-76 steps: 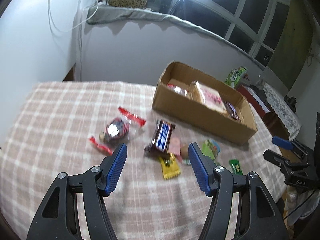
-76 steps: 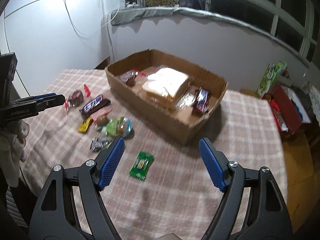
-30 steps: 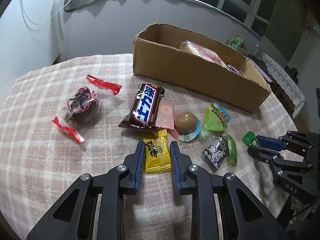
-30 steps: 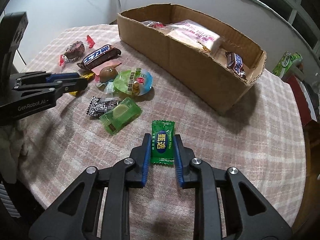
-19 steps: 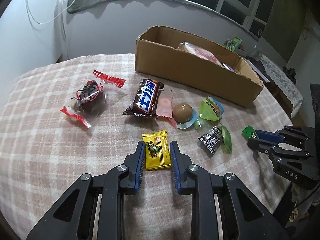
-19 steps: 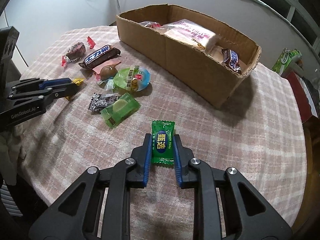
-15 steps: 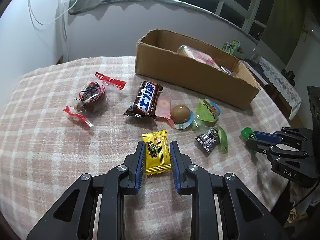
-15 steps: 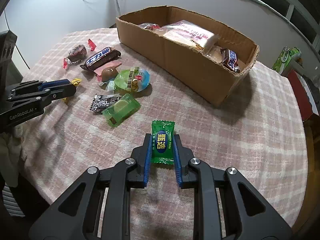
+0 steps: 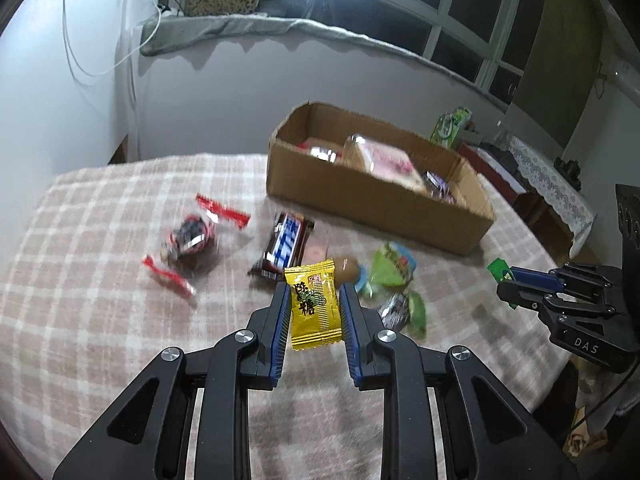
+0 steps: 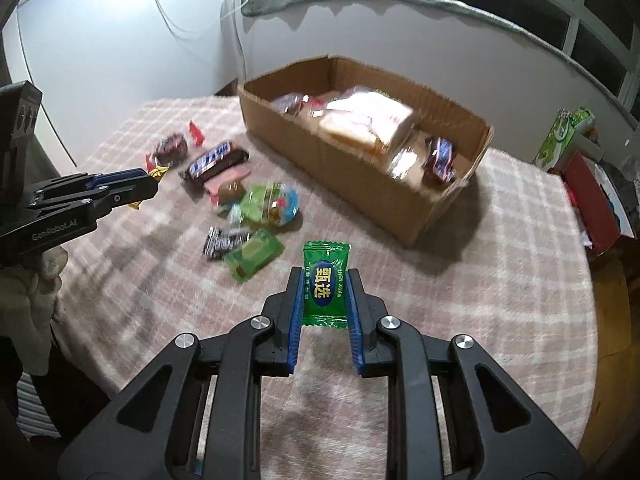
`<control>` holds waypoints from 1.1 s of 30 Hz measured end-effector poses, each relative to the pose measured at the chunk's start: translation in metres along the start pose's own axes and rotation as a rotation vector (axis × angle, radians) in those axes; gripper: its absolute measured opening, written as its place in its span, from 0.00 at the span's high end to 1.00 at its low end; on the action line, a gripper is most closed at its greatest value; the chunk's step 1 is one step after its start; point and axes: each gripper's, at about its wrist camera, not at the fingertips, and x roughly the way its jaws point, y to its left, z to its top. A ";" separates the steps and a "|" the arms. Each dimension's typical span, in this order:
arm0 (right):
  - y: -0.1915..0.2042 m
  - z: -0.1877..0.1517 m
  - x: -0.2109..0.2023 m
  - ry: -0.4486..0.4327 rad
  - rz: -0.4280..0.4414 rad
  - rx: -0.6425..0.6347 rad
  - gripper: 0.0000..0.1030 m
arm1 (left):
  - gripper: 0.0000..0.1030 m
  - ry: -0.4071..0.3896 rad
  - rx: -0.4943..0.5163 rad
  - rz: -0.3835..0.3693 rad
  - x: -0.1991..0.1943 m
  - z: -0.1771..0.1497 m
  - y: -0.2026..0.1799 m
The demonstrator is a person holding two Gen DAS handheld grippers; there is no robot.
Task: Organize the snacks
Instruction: 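Carry both packets into the box and open both tools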
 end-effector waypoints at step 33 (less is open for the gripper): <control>-0.080 0.103 0.026 -0.074 -0.064 0.052 0.80 | 0.78 -0.070 0.057 -0.009 0.053 0.113 -0.024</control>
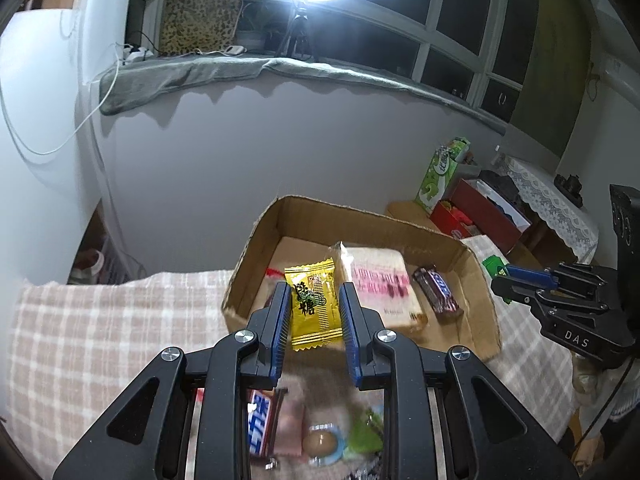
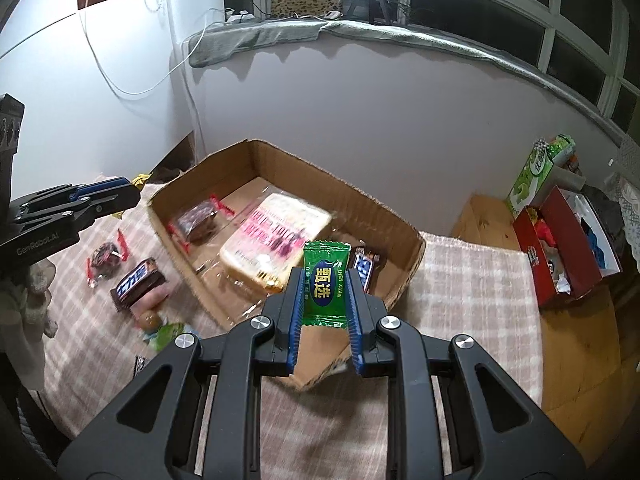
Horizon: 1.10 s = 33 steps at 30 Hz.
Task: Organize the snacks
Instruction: 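Carry both packets into the box and open both tools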
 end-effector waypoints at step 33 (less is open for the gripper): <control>-0.013 0.009 0.023 -0.010 -0.023 0.012 0.21 | 0.50 0.055 -0.024 0.017 0.040 0.009 0.008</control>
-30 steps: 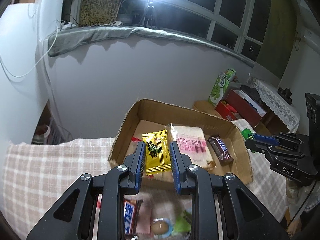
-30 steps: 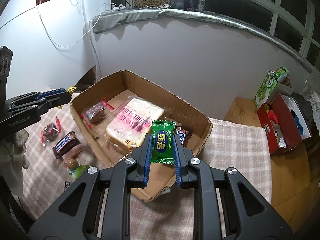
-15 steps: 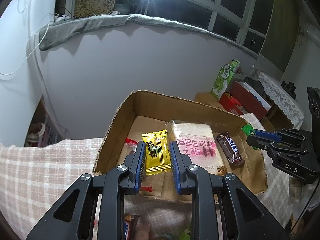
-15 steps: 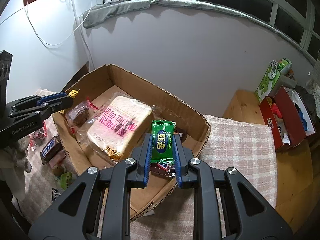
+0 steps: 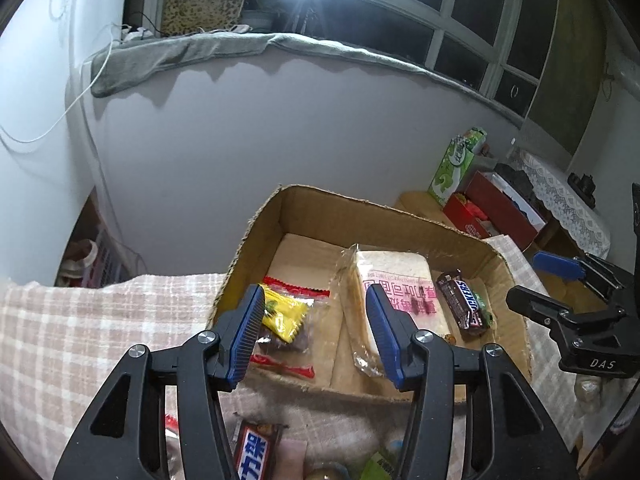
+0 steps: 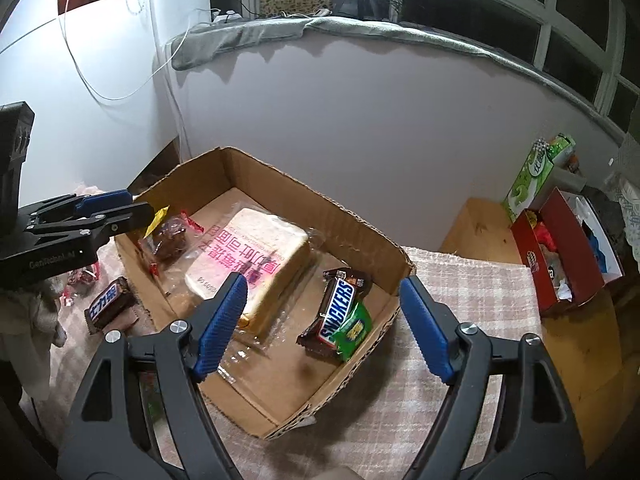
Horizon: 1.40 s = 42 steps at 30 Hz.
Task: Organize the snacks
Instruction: 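Move both tools back over the remaining snacks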
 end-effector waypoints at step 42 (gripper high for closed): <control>0.105 -0.100 0.005 0.244 0.242 0.081 0.49 | 0.50 0.036 -0.153 0.079 -0.081 -0.102 0.106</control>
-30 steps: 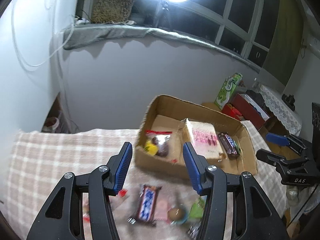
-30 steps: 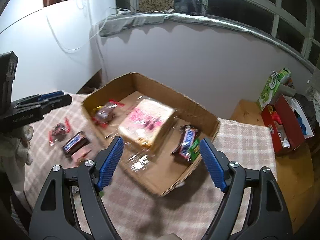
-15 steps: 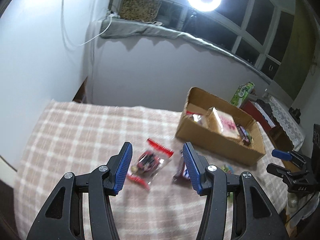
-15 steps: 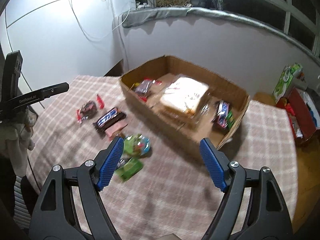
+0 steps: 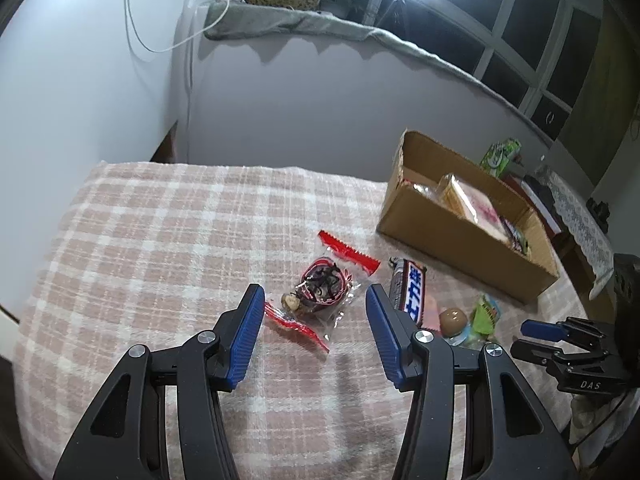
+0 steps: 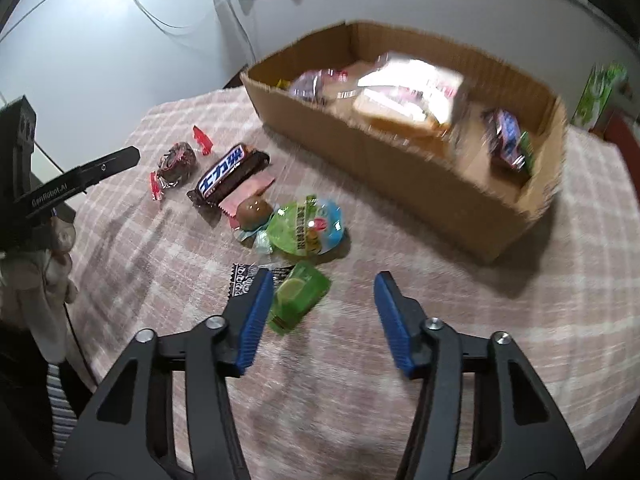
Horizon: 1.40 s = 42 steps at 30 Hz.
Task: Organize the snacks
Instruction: 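Move both tools back over the remaining snacks, then grasp the red-wrapped candy with the left tool while the right tool grasps the green packet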
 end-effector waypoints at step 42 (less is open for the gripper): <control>0.029 -0.010 0.018 0.065 -0.135 -0.233 0.80 | 0.68 0.072 0.102 0.023 0.049 0.000 -0.007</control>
